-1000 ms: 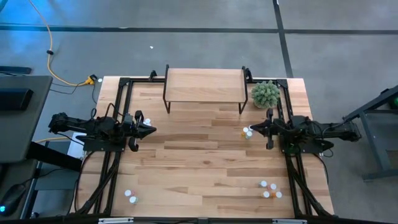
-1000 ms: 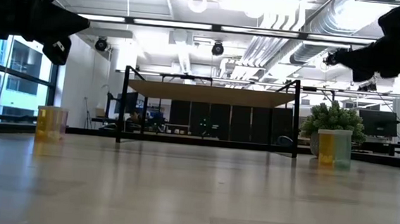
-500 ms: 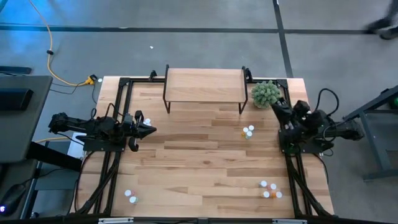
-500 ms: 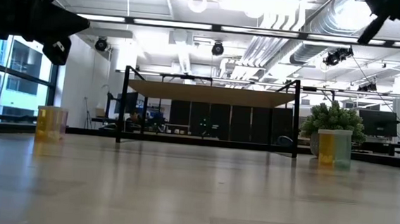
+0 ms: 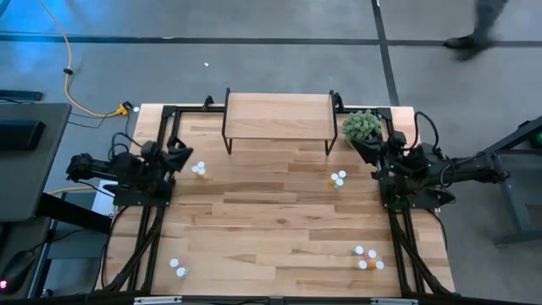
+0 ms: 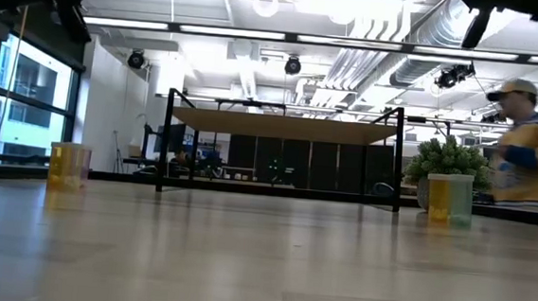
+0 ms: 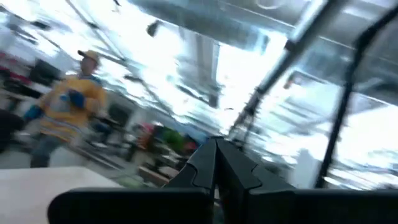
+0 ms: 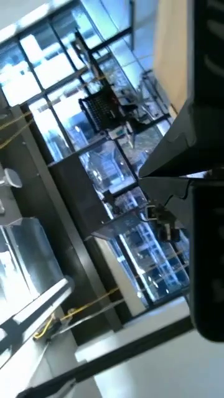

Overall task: Pick and place medicine bottles onto shelf by color
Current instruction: Put the top right yellow pill bottle on the shelf

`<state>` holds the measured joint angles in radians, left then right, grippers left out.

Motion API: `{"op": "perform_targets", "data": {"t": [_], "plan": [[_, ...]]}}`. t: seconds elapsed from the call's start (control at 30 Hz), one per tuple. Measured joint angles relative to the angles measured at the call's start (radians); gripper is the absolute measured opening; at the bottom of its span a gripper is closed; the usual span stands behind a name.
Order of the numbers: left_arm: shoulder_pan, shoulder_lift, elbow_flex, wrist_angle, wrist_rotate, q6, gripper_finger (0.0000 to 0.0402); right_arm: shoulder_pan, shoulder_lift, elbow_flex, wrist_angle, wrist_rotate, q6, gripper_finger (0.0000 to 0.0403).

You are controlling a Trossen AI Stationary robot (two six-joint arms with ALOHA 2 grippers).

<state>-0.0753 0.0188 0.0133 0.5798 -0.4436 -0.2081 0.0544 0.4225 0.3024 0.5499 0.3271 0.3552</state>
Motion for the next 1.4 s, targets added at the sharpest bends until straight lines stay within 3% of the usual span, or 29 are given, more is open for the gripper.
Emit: {"op": "perform_targets", "data": {"t": [0.17, 0.4, 0.53, 0.63, 0.83, 0.93, 1.23, 1.4], "plan": [[0.000, 0.001, 0.000, 0.065, -0.042, 0.002, 0.0001, 0.000, 0.061, 0.095, -0.092, 0.003, 0.004, 0.0000], [0.000, 0.093, 0.090, 0.038, 0.020, 0.014, 0.0001, -0.016, 0.149, 0.287, -0.552, 0.062, 0.070, 0.0000], [0.000, 0.246, 0.234, -0.112, 0.023, 0.052, 0.0001, -0.039, 0.177, 0.364, -0.750, 0.056, 0.131, 0.0000], [0.000, 0.345, 0.354, -0.296, -0.058, 0.062, 0.0002, -0.047, 0.180, 0.388, -0.852, 0.040, 0.170, 0.0001], [0.001, 0.441, 0.514, -0.594, -0.101, 0.056, 0.0029, -0.050, 0.184, 0.391, -1.021, 0.016, 0.337, 0.0007], [0.001, 0.449, 0.531, -0.630, -0.102, 0.054, 0.0050, -0.069, 0.202, 0.391, -1.095, -0.058, 0.446, 0.0040], [0.000, 0.450, 0.531, -0.637, -0.122, 0.052, 0.0088, -0.149, 0.373, 0.391, -1.348, -0.218, 0.666, 0.0192], [0.001, 0.450, 0.531, -0.643, -0.122, 0.054, 0.0096, -0.212, 0.463, 0.391, -1.384, -0.273, 0.667, 0.0225]]}}
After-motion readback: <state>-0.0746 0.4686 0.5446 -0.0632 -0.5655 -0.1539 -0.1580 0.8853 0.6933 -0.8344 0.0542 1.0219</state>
